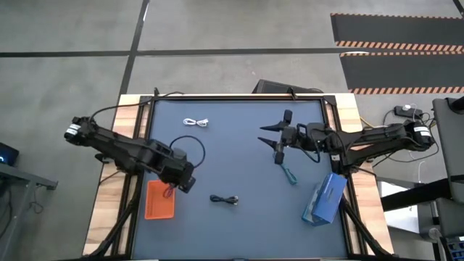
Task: Pick and place USB-C Cables
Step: Put the red charger cable into the orange bin
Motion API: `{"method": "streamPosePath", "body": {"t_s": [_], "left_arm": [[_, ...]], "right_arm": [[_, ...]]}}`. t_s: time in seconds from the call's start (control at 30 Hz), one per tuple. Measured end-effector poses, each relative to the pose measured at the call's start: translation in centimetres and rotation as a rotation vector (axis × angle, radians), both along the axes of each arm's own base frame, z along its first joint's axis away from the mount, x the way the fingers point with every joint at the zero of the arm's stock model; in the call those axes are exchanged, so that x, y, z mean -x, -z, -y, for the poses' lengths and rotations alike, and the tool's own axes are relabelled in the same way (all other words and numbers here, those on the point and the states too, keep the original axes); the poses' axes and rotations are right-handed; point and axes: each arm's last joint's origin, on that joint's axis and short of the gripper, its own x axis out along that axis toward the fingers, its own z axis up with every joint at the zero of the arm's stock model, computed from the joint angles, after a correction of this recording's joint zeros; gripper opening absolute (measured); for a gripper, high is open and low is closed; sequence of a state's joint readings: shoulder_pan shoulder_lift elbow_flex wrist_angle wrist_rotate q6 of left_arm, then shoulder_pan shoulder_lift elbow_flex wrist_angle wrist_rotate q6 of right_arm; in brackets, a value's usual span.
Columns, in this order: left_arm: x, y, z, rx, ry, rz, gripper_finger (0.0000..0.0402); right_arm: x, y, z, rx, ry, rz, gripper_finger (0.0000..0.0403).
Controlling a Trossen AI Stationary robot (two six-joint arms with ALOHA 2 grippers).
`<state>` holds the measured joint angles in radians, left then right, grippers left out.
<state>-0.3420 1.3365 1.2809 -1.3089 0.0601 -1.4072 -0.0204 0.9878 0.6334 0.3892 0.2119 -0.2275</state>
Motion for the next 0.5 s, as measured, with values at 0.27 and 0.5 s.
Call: {"method": "streamPosePath", "body": {"t_s": [0.27,0.5], "left_arm": [[1.3,2.7,2.2,0.017,0.015,-0.146,0.0012],[2.8,5.8,3.0,-0.034,-0.170,-0.276,0.0012]], "right_arm": [[0.4,0.2,0.0,0.026,-0.003,-0.054,0.0142],[0.5,0.1,0.0,0.042,-0.004,-0.057,0.0126]]}}
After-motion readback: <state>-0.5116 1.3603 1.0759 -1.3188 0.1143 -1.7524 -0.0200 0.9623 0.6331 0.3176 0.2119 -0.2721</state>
